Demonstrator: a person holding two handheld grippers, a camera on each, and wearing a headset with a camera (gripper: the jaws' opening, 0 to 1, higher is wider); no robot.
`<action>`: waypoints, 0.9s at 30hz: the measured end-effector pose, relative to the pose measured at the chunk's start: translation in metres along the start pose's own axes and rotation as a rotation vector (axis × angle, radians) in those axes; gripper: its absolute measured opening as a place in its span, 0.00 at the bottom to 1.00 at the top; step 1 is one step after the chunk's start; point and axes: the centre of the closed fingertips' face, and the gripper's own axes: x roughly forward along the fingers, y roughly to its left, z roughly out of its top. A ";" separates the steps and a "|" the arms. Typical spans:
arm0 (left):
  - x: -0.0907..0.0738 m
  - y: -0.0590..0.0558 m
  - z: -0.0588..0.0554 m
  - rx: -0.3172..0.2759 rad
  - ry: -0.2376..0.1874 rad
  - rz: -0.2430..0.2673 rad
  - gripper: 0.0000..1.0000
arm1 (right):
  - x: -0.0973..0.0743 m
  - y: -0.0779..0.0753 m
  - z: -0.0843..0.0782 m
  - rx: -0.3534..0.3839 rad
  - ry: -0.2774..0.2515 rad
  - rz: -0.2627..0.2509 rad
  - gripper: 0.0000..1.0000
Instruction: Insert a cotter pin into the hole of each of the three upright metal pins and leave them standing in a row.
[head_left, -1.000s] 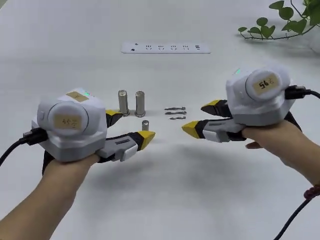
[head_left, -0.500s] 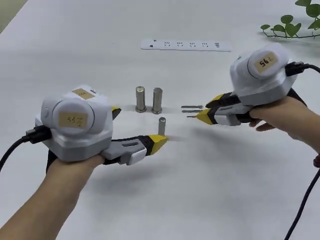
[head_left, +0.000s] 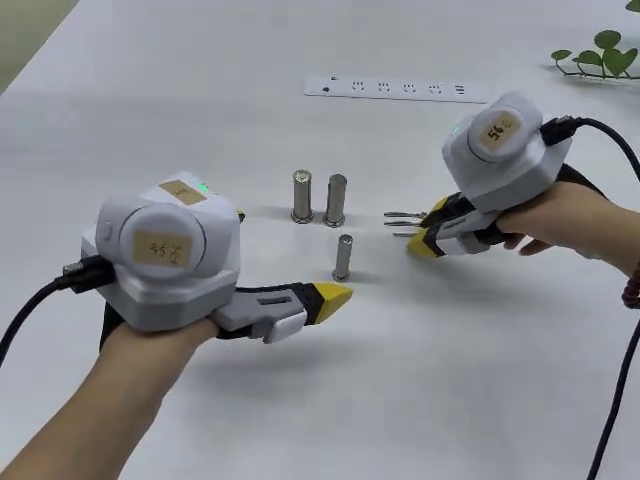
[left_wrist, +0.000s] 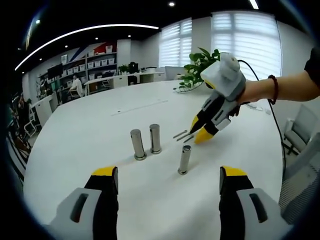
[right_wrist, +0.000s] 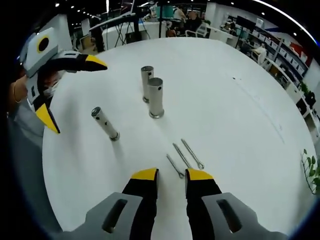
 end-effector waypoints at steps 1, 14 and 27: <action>0.000 0.001 0.000 0.003 0.002 0.003 0.83 | 0.001 0.001 0.000 0.003 0.003 0.009 0.16; -0.005 0.006 -0.005 0.014 0.023 0.022 0.83 | 0.003 0.004 -0.003 -0.017 0.067 0.064 0.11; -0.007 0.003 -0.008 0.010 0.030 0.003 0.81 | 0.004 0.004 -0.003 -0.090 0.128 0.074 0.00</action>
